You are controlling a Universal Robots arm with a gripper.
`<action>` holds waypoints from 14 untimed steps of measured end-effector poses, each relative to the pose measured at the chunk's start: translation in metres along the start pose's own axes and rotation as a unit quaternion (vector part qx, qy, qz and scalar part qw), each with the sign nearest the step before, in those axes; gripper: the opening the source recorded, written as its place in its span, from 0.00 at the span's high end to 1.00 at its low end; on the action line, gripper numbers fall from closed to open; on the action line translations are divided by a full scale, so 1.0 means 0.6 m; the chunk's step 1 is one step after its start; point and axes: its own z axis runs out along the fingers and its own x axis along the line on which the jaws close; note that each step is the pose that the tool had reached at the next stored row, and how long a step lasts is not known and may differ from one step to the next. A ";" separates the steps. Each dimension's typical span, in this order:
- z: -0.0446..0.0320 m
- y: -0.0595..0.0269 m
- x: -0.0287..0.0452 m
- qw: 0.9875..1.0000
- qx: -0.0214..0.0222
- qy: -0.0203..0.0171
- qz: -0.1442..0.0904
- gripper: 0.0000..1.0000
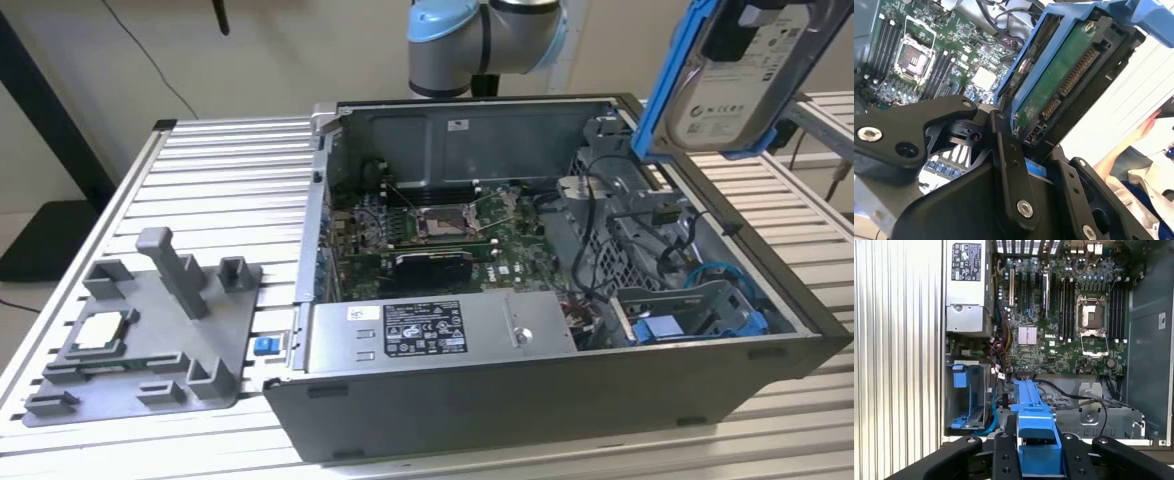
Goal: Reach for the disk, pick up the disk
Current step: 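Pick up the disk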
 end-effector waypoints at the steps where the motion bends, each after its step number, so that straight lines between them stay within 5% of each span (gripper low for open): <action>1: 0.001 0.000 0.001 1.000 0.000 0.000 0.000 1.00; 9: 0.007 0.000 0.012 1.000 0.000 0.000 0.000 1.00; 14: 0.010 -0.001 0.031 1.000 0.000 0.000 0.000 1.00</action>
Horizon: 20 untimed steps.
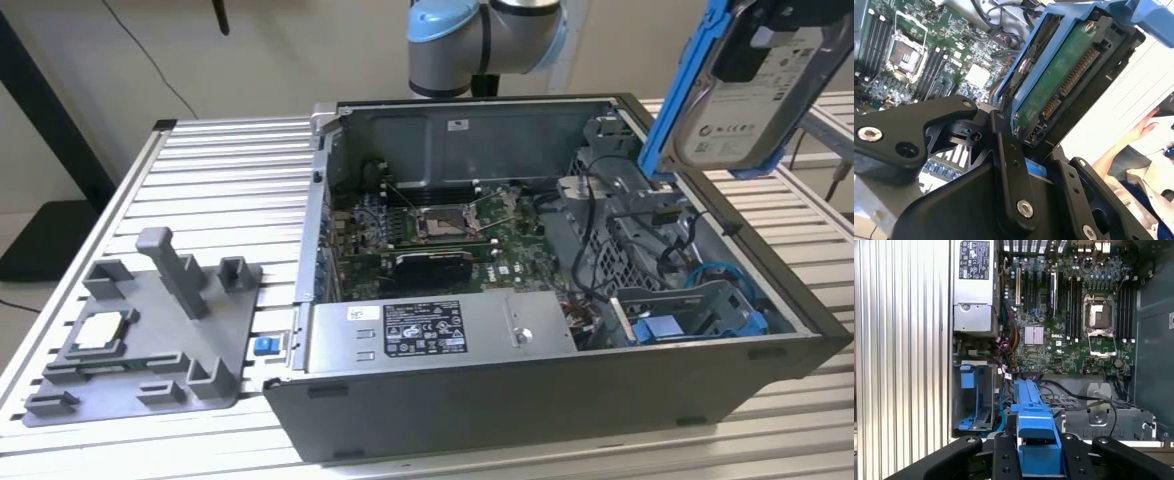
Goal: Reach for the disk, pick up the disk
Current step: 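Pick up the disk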
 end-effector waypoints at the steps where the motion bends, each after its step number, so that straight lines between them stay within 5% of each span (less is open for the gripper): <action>1: 0.001 0.000 0.006 1.000 0.000 0.000 0.000 1.00; 13: 0.008 0.006 0.088 1.000 0.000 0.000 0.000 1.00; 20: 0.019 0.029 0.113 1.000 0.000 0.000 0.000 1.00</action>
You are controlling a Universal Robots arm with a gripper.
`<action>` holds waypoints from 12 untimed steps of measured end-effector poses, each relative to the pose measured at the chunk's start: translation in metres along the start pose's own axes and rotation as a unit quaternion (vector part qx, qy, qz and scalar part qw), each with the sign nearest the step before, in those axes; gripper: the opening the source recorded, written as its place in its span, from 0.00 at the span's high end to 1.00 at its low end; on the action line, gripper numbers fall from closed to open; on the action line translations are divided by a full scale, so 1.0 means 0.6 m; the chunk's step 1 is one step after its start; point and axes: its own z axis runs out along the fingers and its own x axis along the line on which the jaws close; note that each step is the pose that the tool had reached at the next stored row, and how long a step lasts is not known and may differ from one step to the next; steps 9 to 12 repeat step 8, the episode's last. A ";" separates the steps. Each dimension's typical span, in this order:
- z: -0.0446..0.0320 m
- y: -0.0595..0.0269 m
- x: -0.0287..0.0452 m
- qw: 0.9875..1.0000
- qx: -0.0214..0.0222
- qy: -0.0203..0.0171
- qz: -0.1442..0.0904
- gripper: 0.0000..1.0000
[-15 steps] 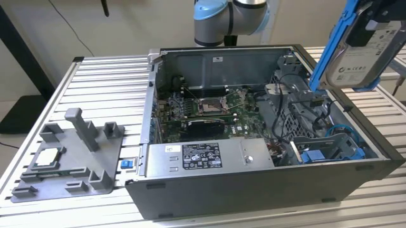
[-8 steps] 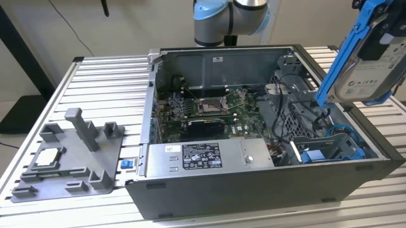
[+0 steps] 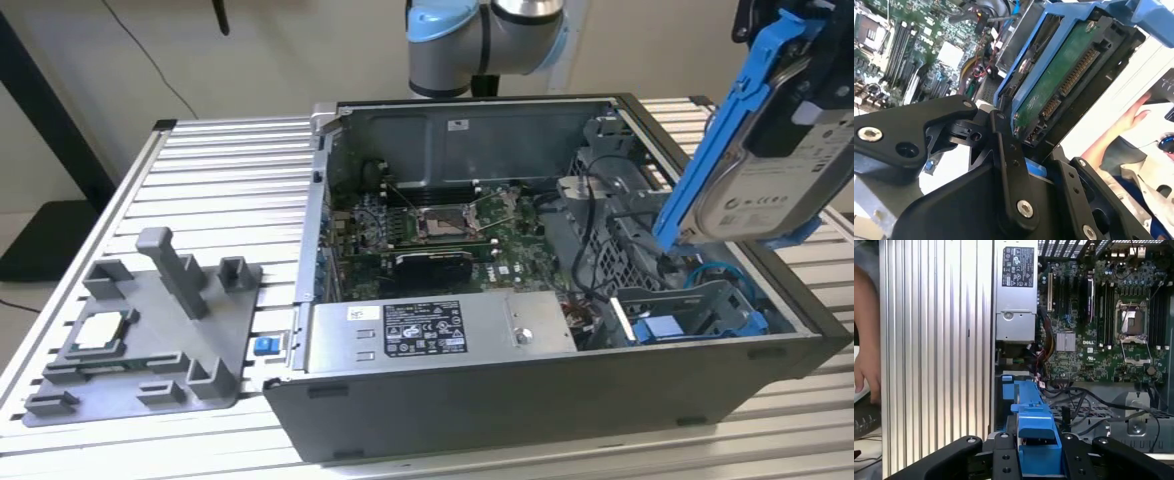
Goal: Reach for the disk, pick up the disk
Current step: 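Pick up the disk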
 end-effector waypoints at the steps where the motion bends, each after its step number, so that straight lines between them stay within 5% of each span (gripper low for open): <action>1: 0.001 0.002 0.001 1.000 0.000 0.000 0.000 1.00; 12: 0.003 0.003 0.004 1.000 0.000 0.000 0.000 1.00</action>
